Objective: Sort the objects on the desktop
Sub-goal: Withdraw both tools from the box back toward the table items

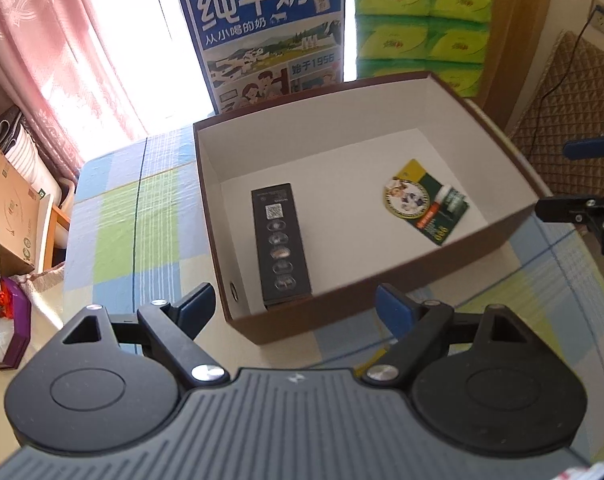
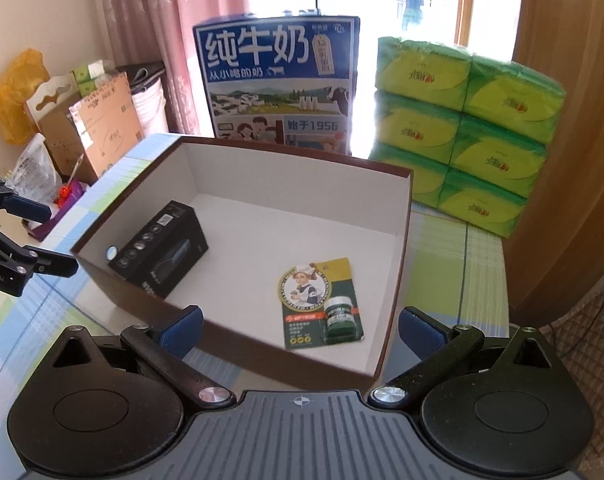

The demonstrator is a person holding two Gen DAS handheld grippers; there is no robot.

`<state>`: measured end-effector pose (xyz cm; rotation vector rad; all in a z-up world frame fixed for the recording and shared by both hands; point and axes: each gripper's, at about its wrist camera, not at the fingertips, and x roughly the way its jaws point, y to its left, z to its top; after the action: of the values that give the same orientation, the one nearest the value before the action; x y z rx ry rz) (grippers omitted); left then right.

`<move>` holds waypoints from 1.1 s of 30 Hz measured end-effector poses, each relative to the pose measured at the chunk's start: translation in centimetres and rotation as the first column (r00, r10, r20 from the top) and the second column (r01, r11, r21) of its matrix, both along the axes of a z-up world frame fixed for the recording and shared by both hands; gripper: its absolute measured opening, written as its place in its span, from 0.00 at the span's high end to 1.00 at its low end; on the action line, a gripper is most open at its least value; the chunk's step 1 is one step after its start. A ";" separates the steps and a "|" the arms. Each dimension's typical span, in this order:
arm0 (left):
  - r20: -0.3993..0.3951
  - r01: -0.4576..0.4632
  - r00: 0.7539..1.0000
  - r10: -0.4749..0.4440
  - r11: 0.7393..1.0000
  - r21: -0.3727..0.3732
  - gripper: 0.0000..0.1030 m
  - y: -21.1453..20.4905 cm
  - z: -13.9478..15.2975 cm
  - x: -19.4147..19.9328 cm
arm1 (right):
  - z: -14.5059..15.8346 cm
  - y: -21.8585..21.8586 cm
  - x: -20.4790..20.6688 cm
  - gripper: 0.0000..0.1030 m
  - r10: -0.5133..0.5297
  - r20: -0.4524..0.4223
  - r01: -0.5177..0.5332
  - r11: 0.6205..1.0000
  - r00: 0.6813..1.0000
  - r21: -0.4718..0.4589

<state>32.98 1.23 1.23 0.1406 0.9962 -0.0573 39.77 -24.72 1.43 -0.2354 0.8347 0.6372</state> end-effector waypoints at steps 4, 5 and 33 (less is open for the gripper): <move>0.018 0.008 1.000 -0.008 1.000 -0.004 0.18 -0.4 1.1 -2.4 | 0.9 -1.0 -2.2 0.02 0.007 0.013 -0.008 1.000 1.000 0.021; 0.020 0.011 1.000 -0.011 1.000 -0.008 0.18 -0.4 1.4 -3.0 | 1.1 -1.2 -2.7 0.02 0.008 0.015 -0.008 1.000 1.000 0.028; -0.078 -0.078 0.995 0.066 0.983 -0.165 0.17 -0.2 -3.7 -18.1 | -2.8 -4.0 -16.1 0.02 0.089 -0.001 -0.089 0.995 0.996 0.036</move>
<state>14.83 1.05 -2.50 -0.0527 1.0633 -0.0808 23.62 -28.72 -1.33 -0.2399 0.8174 0.7354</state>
